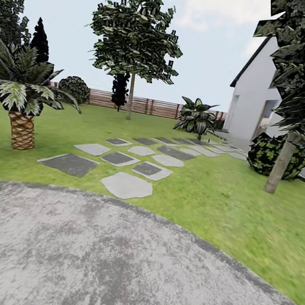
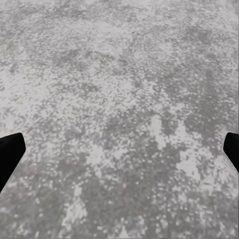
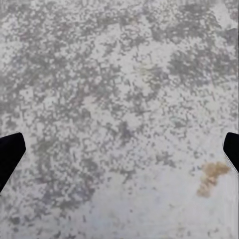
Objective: Pick up the pesticide atomizer in the garden and spray insectifuge to fully cover both potted plants in the garden.
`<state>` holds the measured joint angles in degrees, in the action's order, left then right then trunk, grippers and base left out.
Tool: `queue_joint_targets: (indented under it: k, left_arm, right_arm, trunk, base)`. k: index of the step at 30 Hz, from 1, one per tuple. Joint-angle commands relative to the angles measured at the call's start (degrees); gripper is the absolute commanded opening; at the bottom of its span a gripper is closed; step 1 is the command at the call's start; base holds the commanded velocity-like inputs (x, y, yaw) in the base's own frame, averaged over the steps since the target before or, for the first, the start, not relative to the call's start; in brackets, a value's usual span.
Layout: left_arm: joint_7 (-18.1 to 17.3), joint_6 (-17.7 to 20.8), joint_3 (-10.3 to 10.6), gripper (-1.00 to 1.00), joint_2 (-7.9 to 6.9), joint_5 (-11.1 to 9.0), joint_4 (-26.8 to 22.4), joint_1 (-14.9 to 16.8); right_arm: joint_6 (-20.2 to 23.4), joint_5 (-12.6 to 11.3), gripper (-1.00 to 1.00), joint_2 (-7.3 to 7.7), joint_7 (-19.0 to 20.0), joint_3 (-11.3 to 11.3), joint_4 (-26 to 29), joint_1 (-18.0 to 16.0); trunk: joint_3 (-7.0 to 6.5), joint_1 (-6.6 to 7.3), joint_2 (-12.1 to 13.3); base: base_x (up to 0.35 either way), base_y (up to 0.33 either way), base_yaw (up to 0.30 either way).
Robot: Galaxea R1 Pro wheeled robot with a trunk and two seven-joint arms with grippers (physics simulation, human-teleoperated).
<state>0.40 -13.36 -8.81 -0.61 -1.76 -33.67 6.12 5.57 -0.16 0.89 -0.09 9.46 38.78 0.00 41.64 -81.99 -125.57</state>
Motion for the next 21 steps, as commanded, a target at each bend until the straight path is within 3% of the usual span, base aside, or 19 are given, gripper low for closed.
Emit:
queue_joint_targets:
  k: [1,21]
  left_arm:
    - [0.04,-0.18,0.02,1.0,0.0,-0.18,0.05,0.03]
    - [0.04,-0.18,0.02,1.0,0.0,-0.18,0.06,0.03]
  right_arm:
    - [0.35,-0.02,1.0,0.02,0.0,0.04,0.15,0.0]
    - [0.37,-0.02,1.0,0.16,0.02,0.04,0.16,0.0]
  trunk:
    - [0.06,-0.02,-0.02]
    - [0.06,-0.02,-0.02]
  base:
    - [0.306,0.0,0.0]
    - [0.306,0.0,0.0]
